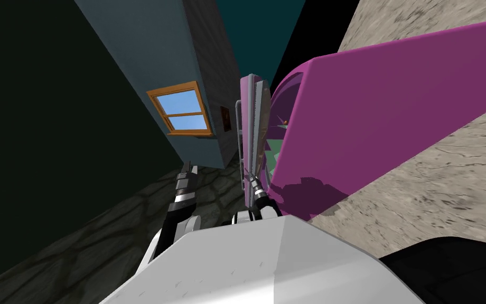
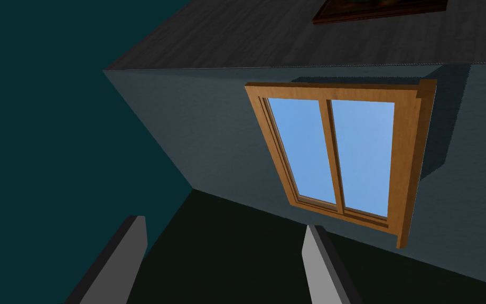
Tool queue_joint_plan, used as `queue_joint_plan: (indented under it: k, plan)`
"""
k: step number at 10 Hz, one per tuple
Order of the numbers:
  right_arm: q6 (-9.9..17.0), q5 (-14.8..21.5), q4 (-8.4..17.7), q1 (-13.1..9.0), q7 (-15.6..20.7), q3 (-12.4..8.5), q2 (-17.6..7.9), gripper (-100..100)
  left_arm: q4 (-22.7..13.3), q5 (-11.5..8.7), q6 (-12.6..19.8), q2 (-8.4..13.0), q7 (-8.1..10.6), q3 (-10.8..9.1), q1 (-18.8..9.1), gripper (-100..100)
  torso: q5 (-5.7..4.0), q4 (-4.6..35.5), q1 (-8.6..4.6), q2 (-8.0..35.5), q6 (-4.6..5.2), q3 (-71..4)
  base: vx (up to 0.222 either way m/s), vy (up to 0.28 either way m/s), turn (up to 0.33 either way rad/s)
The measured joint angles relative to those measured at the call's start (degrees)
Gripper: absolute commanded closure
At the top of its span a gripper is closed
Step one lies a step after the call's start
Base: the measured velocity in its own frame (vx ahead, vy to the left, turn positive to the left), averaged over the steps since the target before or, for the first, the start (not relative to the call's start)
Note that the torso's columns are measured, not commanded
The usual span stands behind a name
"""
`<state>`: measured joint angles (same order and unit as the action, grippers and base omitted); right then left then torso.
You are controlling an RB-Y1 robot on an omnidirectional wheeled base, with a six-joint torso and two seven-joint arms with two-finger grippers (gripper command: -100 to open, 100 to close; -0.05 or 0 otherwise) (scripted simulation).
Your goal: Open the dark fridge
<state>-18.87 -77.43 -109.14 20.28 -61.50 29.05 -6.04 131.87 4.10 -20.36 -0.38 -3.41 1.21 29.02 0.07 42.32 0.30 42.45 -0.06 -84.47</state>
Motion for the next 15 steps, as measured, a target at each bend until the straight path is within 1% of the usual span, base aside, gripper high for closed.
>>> queue_joint_plan:
  k: [1, 2, 3, 4, 5, 6, 8, 9, 10, 11, 12, 13, 14, 15]
  plan:
    - [2.1, 1.32, -0.1, 1.71, 2.26, -1.43, -1.41, -100, 0.0, 0.0, 0.0, 0.0, 0.0, 0.0, 0.0, 0, 0.02, 0.04, -0.06, 0.09, 0.05, 0.05, -0.059, 0.079, 0.124]
    - [3.94, 2.9, -0.53, 2.9, 3.96, -1.76, -3.37, -100, 0.0, 0.0, 0.0, 0.0, 0.0, -0.01, 0.01, 0, -0.06, 0.0, -0.34, -0.09, 0.1, -0.04, -0.019, 0.036, -0.035]
    - [5.66, 4.58, -0.51, 3.24, 5.62, -1.7, -5.1, -100, 0.0, 0.0, 0.0, 0.01, 0.0, -0.02, 0.02, 0, -0.13, -0.06, -0.54, -0.29, 0.08, -0.17, 0.0, 0.003, -0.013]
    - [7.11, 6.23, -0.67, 3.53, 7.5, -1.69, -5.88, -100, 0.0, 0.0, 0.0, 0.01, 0.0, -0.02, 0.02, 0, -0.14, -0.09, -0.55, -0.36, 0.06, -0.22, 0.007, -0.013, 0.006]
    - [7.74, 7.93, -0.62, 3.51, 8.8, -1.66, -6.19, -100, 0.0, 0.0, 0.0, 0.02, 0.0, -0.03, 0.03, 0, -0.11, -0.08, -0.45, -0.31, 0.06, -0.2, 0.01, -0.014, 0.003]
    - [7.78, 9.66, -0.44, 3.36, 9.22, -1.61, -6.36, -100, 0.0, 0.0, 0.0, 0.01, 0.0, -0.03, 0.03, 0, -0.08, -0.05, -0.33, -0.23, 0.06, -0.14, 0.008, -0.008, 0.0]
    - [7.65, 13.12, -0.32, 3.24, 9.21, -1.58, -6.51, -100, 0.0, 0.0, 0.0, 0.01, 0.0, -0.02, 0.02, 0, -0.05, -0.02, -0.24, -0.12, 0.06, -0.07, 0.0, 0.0, 0.0]
    - [7.66, 14.19, -0.34, 3.26, 9.22, -1.58, -6.49, -100, 0.0, 0.0, 0.0, 0.01, 0.0, -0.02, 0.02, 0, -0.05, -0.02, -0.26, -0.11, 0.06, -0.07, -0.063, 0.048, 0.263]
    - [7.49, 13.85, 0.92, 2.43, 8.69, -2.54, -7.04, -100, 0.0, 0.0, 0.0, 0.01, 0.0, -0.01, 0.0, 0, -0.03, 0.01, -0.14, 0.02, 0.01, 0.01, -0.139, 0.07, 0.437]
    - [7.8, 12.6, 3.11, 0.38, 7.56, -4.72, -7.96, -100, 0.0, 0.0, 0.0, 0.0, 0.0, 0.0, -0.01, 0, -0.02, 0.06, -0.15, 0.15, 0.02, 0.09, -0.117, 0.068, 0.106]
    - [7.45, 12.0, 3.75, -0.09, 6.1, -5.67, -9.79, -100, 0.0, 0.0, 0.0, 0.0, 0.0, -0.02, 0.01, 0, -0.05, 0.02, -0.28, 0.01, 0.12, 0.02, -0.107, 0.076, 0.177]
    - [8.03, 11.12, 4.77, -0.89, 5.65, -7.91, -9.96, -100, 0.0, 0.0, 0.0, 0.0, 0.0, -0.01, 0.0, 0, -0.07, -0.02, -0.29, -0.15, 0.04, -0.09, -0.081, 0.053, 0.119]
    - [8.1, 10.8, 5.39, -1.27, 5.23, -8.63, -10.55, -100, 0.0, 0.0, 0.0, 0.01, 0.0, -0.02, 0.01, 0, -0.09, -0.07, -0.39, -0.28, 0.08, -0.17, -0.103, 0.054, 0.224]
    - [6.55, 10.44, 7.38, -2.52, 3.35, -8.91, -12.73, -100, 0.0, 0.0, 0.0, 0.01, 0.0, -0.01, 0.01, 0, -0.09, -0.06, -0.37, -0.22, 0.04, -0.14, -0.081, 0.048, 0.158]
